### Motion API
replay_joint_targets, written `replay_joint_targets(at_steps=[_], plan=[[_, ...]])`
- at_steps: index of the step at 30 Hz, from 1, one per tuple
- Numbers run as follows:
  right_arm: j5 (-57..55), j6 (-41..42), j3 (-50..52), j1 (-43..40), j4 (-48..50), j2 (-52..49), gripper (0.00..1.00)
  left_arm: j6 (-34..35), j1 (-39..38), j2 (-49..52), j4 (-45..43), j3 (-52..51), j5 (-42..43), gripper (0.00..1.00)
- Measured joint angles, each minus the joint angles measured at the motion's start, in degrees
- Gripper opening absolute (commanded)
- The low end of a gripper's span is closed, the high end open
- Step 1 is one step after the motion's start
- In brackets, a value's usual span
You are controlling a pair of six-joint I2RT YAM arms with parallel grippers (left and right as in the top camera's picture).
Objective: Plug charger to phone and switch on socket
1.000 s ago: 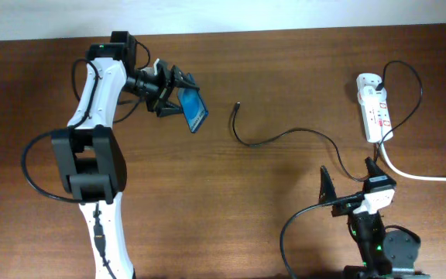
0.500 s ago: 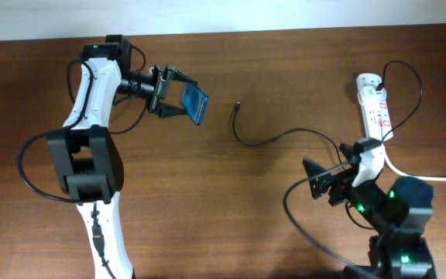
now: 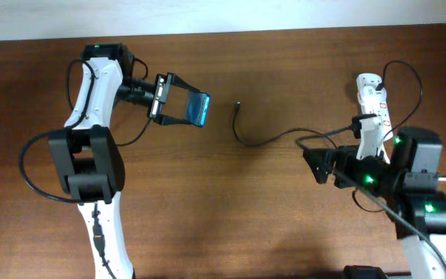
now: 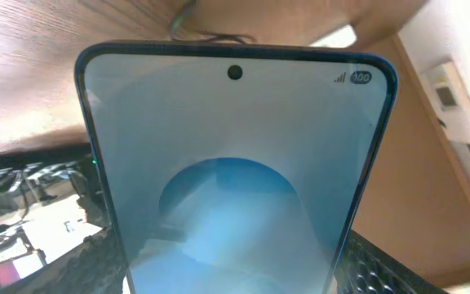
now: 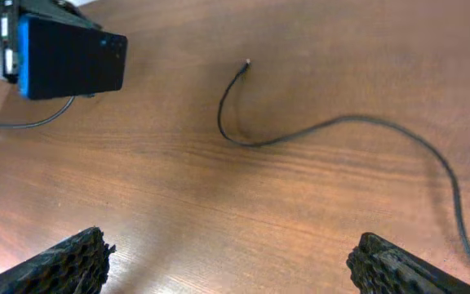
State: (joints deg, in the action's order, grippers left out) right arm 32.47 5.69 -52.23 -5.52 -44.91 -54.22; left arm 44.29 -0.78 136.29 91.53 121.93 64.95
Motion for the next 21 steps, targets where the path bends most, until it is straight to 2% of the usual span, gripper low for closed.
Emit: replay_joint_targets(at_steps=[4, 6, 9, 11, 15, 17, 21], plan=[[0.85, 3.87, -0.81, 0.13, 0.68, -5.99, 0.98, 2.29, -2.38, 0.0, -1.25, 0.0, -4.85, 0.0], [1.33, 7.8, -3.96, 1.99, 4.02, -8.44, 1.0, 2.84, -3.76, 0.02, -3.63, 0.0, -5.6, 0.0], [1.95, 14.34, -5.11, 4.46, 9.99, -9.99, 0.8, 6.29, -6.58, 0.0, -6.97, 0.02, -6.71, 0.0], [1.22, 19.17, -5.11, 8.31, 12.61, -10.82, 0.78, 10.58, -8.68, 0.02, -8.55, 0.02, -8.74, 0.0], [-7.63, 28.81, -5.11, 16.61, 14.16, -11.58, 0.68, 16.39, -12.15, 0.02, -13.14, 0.02, -10.69, 0.0], [-11.21, 34.25, -5.14, 20.55, 16.33, -14.75, 0.67, 18.08, -13.38, 0.02, -14.86, 0.04, -11.06, 0.0], [-13.88, 39.74, -5.16, 24.63, 20.11, -20.74, 0.66, 20.74, -15.23, 0.02, -17.25, 0.04, -11.41, 0.0]])
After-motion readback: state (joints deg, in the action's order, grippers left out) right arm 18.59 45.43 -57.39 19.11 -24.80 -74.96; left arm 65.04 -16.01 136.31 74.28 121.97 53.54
